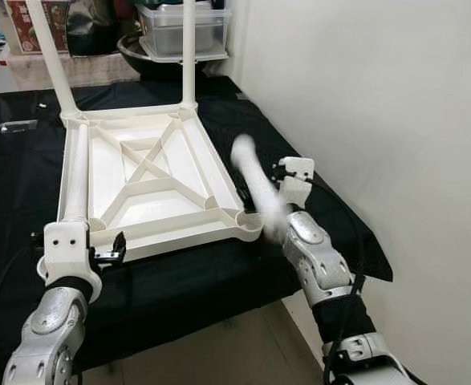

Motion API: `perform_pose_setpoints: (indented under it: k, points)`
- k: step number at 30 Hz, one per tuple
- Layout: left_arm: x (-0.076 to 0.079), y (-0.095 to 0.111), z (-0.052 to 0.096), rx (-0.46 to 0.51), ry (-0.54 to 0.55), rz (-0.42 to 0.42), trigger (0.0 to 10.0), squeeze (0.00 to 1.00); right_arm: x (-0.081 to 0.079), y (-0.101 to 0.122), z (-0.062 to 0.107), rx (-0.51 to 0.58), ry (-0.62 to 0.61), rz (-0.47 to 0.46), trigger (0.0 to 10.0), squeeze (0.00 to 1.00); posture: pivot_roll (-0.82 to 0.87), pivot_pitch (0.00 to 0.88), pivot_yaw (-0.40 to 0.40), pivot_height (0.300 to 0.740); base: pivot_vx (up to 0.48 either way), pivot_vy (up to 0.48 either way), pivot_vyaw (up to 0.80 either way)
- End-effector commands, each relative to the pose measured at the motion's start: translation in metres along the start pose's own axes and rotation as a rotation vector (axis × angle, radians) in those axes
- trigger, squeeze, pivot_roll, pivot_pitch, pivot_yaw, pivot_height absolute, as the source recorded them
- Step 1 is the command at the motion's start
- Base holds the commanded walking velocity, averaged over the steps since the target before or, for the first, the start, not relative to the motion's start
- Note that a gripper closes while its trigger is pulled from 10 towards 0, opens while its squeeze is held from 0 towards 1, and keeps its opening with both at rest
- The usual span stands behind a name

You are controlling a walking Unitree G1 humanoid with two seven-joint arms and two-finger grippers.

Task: Building children table

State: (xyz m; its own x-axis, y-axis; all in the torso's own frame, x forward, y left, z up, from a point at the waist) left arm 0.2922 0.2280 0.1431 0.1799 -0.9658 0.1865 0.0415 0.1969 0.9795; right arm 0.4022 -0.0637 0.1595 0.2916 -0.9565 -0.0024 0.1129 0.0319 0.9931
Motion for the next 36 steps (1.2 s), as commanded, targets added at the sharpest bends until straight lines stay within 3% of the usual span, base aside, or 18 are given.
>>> perform_pose_setpoints:
  k: [1, 9, 14, 25, 26, 27, 36]
  points:
    - [0.006, -0.012, -0.002, -0.044, -0.008, 0.005, 10.0, 0.0, -0.006, 0.001, -0.004, -0.031, 0.006, -0.07, 10.0, 0.0, 0.1, 0.0, -0.097, 0.74, 0.0, 0.0, 0.0]
    - [0.009, -0.012, -0.002, -0.043, -0.015, 0.004, 10.0, 0.0, -0.024, 0.006, -0.008, -0.013, 0.027, -0.106, 10.0, 0.0, 0.1, 0.0, -0.101, 0.74, 0.0, 0.0, 0.0]
    - [0.002, -0.01, -0.003, -0.034, 0.003, -0.017, 10.0, 0.0, -0.005, 0.017, -0.009, 0.05, -0.062, -0.017, 10.0, 0.0, 0.11, 0.0, -0.107, 0.74, 0.0, 0.0, 0.0]
    - [0.007, -0.011, -0.004, -0.03, -0.002, -0.024, 10.0, 0.0, 0.013, 0.041, -0.006, 0.185, -0.191, -0.035, 10.0, 0.0, 0.11, 0.0, -0.111, 0.74, 0.0, 0.0, 0.0]
    - [0.007, -0.011, -0.004, -0.029, -0.001, -0.026, 10.0, 0.0, 0.016, 0.051, -0.002, 0.255, -0.22, -0.054, 2.0, 0.0, 0.12, 0.0, -0.111, 0.74, 0.0, 0.0, 0.0]
    - [0.006, -0.011, -0.004, -0.027, 0.001, -0.029, 10.0, 0.0, 0.015, 0.059, 0.001, 0.317, -0.231, -0.072, 0.0, 0.0, 0.12, 0.0, -0.112, 0.74, 0.0, 0.0, 0.0]
    - [0.004, -0.01, -0.004, -0.021, 0.009, -0.034, 10.0, 0.0, 0.016, 0.086, 0.008, 0.486, -0.26, -0.1, 0.0, 0.0, 0.13, 0.0, -0.116, 0.74, 0.0, 0.0, 0.0]
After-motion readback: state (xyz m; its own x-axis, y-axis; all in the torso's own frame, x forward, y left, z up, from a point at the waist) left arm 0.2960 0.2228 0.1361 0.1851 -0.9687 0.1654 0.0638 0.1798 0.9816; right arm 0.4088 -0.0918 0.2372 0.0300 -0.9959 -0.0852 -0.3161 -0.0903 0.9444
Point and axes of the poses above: a point about 5 cm out from each wrist's last joint towards the gripper, its own z axis pointing back from the gripper into the wrist, its own y axis along the axis of the wrist's last joint, x = y × z, the point moved 5 cm from there along -z, pointing out of the wrist towards the gripper, and after that the axes turned 12 degrees about z, right-handed, at the moved point
